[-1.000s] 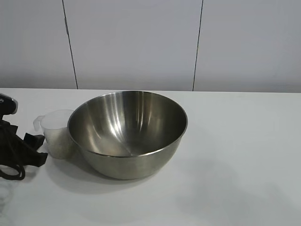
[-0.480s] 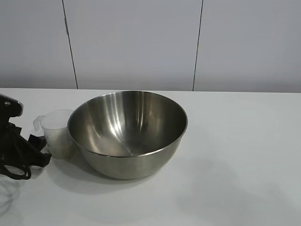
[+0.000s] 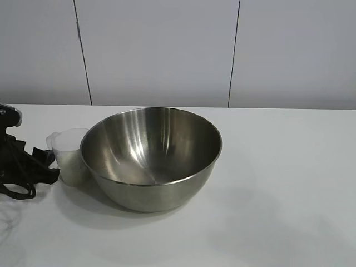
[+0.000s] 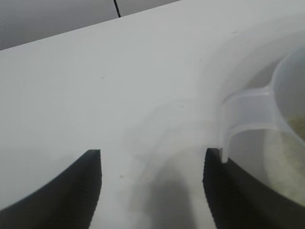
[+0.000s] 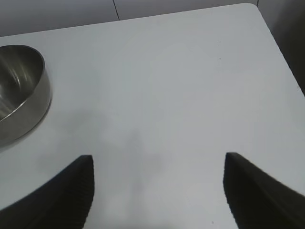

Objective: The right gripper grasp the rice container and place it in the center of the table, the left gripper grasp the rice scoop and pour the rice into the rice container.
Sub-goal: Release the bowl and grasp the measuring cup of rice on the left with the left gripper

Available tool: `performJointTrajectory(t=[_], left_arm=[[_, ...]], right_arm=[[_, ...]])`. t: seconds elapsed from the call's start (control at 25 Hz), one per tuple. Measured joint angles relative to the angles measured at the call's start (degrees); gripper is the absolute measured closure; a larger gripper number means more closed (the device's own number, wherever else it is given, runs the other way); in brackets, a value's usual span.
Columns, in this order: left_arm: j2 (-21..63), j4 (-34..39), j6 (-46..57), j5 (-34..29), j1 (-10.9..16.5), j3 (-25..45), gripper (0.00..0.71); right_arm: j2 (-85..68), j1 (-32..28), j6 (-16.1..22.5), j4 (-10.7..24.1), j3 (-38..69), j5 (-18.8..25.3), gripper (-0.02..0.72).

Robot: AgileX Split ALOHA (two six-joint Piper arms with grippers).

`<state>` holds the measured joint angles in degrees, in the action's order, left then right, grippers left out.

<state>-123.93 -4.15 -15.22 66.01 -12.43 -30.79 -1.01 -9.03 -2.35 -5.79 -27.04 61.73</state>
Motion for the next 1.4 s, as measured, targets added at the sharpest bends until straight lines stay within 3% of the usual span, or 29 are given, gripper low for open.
performJointTrajectory(t=[0.68,1.4], left_arm=[[0.0,4.2,0.3,0.0,0.1,0.0,0.259],[2.6,2.9,3.0,0.0,0.1,0.0,0.259]], right_arm=[[0.0,0.0,0.0,0.0,0.0,0.0,0.188],[0.0,0.0,0.0,-0.2,0.0,0.0,0.188]])
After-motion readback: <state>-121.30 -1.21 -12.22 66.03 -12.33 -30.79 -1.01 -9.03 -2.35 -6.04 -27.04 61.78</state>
